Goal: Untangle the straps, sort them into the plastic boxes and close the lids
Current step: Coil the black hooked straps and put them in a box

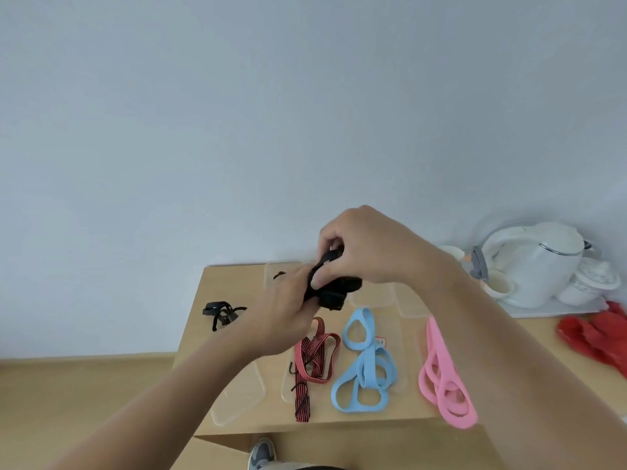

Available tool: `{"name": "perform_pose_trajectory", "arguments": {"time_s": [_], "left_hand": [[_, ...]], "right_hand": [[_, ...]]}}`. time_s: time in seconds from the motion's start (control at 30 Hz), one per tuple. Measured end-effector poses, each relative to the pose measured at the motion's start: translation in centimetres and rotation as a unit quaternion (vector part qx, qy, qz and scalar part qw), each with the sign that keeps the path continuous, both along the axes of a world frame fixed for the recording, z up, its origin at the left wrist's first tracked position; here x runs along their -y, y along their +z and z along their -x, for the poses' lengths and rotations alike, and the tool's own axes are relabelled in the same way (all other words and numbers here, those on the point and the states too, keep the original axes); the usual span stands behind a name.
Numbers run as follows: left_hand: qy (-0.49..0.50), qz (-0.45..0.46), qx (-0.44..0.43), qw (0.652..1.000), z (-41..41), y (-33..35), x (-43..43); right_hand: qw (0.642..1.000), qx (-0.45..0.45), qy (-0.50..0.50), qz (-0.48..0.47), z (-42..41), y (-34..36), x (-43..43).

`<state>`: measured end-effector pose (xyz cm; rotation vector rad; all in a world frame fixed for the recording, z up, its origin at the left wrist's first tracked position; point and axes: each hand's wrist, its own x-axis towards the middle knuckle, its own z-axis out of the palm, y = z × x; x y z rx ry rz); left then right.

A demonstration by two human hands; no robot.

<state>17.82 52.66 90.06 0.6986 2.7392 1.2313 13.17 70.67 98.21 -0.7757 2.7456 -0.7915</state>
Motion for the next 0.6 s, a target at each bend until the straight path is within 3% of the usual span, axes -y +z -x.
{"name": "perform_pose_trajectory", "arguments": {"time_s": [0.17, 0.3, 0.37, 0.5, 0.6], "left_hand": [[-0.018, -0.181, 0.059, 0.982, -1.1, 2.6, 2.0], [0.007, -0.321, 0.11, 0.941, -0.6, 3.0, 4.9], [0.041, -0.352, 0.129, 0.926, 0.0, 2.8, 6.6], [0.119, -0.44, 0.193, 0.869, 1.8, 3.2, 10.9], [0.139, -0.467, 0.238, 0.84, 3.0, 3.3, 13.4]], "right_hand": [[0.964, 0.136, 0.002, 0.227, 2.6, -2.1, 0.9], [0.898, 0.238, 0.003, 0.369, 2.1, -4.9, 5.3], [0.868, 0.267, -0.063, 0.414, 1.7, -6.2, 8.1], [0.822, 0.266, -0.142, 0.483, 1.1, -8.4, 13.0], [0.84, 0.177, -0.161, 0.486, 0.8, -9.1, 16.1]]}}
